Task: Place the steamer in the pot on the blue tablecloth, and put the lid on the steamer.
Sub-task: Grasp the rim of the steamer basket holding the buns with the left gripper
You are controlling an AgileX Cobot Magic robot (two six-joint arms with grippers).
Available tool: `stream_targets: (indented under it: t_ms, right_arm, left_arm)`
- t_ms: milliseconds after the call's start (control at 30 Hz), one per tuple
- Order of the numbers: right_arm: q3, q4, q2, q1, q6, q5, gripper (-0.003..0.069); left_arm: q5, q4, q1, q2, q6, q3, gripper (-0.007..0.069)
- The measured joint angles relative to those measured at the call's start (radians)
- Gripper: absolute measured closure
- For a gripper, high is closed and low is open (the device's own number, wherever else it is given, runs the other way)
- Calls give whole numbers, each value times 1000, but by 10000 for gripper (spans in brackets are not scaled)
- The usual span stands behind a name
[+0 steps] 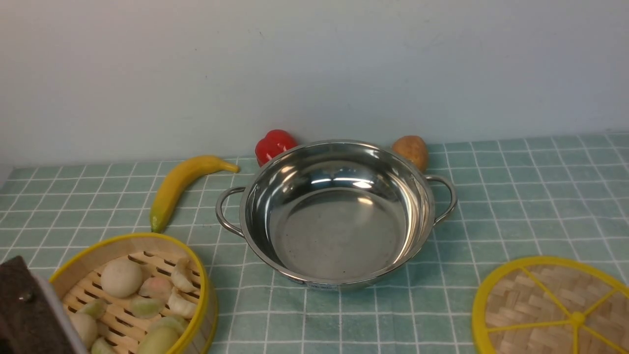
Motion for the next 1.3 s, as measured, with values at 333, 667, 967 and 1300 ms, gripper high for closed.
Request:
stream_targets:
  t_ms: [333,667,967,1300]
  right_arm:
    - [0,0,0,0,0,0,417]
    - [0,-1,0,0,0,0,417]
    - [0,-1,0,0,0,0,417]
    - [0,-1,0,0,0,0,417]
  left_arm:
    - [-80,238,-236,375,-135,-1,286]
    - [-224,154,-148,421,-29,6,278]
    - [-317,129,-128,430,96,150,309]
    - [-475,145,-128,431,103,187,312]
